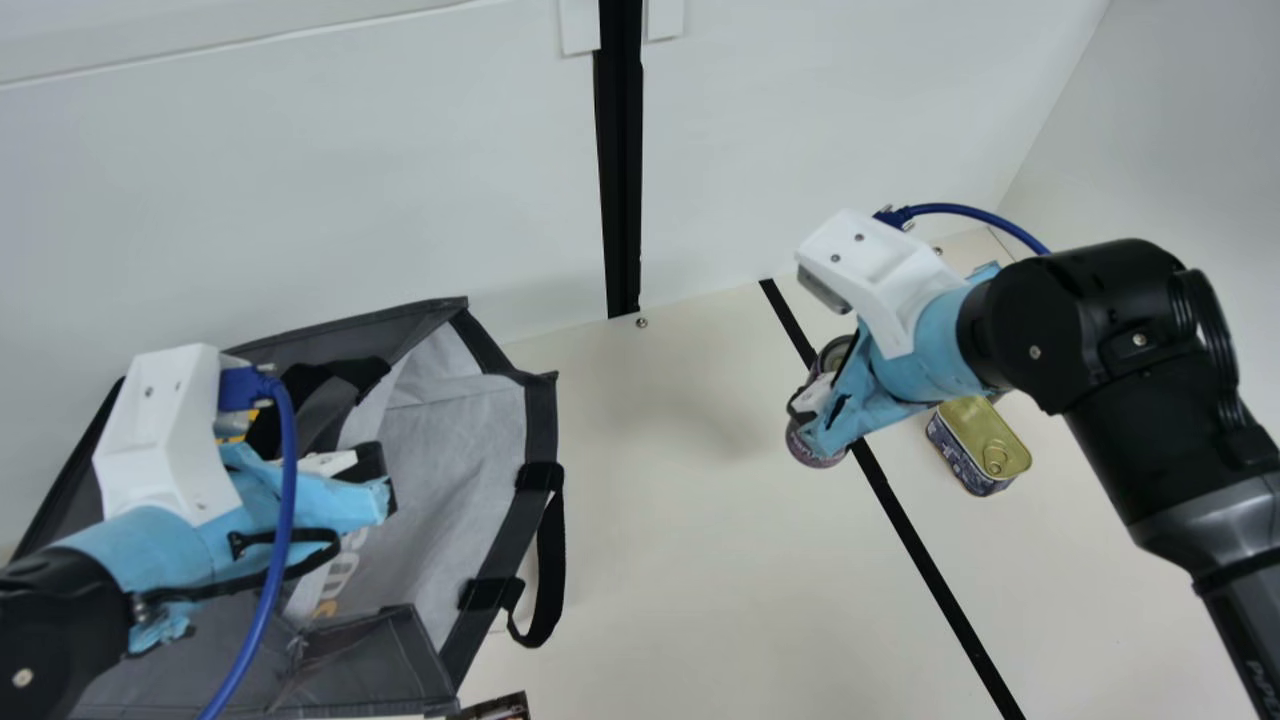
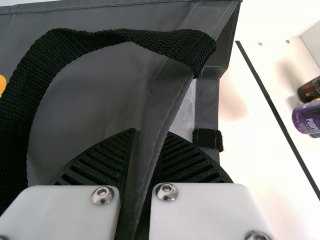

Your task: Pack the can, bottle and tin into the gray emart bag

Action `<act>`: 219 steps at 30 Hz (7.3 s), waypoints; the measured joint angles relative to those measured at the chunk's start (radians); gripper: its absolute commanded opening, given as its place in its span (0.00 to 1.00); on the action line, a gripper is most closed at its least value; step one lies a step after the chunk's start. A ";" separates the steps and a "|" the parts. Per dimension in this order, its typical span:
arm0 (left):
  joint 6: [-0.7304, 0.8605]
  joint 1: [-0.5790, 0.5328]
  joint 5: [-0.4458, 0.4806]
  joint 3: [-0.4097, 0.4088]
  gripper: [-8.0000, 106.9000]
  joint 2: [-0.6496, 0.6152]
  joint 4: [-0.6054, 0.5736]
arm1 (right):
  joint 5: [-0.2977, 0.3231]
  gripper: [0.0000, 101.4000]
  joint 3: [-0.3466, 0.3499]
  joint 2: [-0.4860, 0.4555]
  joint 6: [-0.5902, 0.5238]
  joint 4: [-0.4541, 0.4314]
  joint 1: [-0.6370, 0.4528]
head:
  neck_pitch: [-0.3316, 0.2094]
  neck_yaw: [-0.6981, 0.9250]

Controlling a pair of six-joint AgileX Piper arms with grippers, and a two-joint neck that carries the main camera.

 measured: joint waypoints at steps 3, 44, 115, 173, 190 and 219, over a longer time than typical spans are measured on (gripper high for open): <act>0.000 0.000 0.000 0.000 0.16 0.000 0.000 | 0.001 0.00 0.000 -0.002 0.010 -0.002 0.029 | 0.000 -0.002; 0.000 0.000 0.000 0.000 0.16 0.000 0.000 | 0.022 0.00 -0.036 -0.030 0.056 0.081 0.336 | 0.000 0.000; 0.000 0.000 0.000 0.000 0.16 0.000 0.000 | -0.497 0.00 0.278 0.005 -0.639 0.912 0.331 | 0.000 -0.002; 0.000 0.000 0.000 0.000 0.16 0.000 0.000 | -0.523 0.59 0.120 0.315 -0.803 0.933 0.430 | 0.000 -0.002; 0.000 0.000 0.000 0.000 0.16 0.000 0.000 | -0.511 0.90 0.132 0.286 -0.799 0.914 0.407 | 0.000 -0.002; 0.000 0.000 0.000 0.000 0.16 0.000 0.000 | -0.482 0.90 0.230 0.101 -0.693 0.805 0.334 | 0.000 -0.002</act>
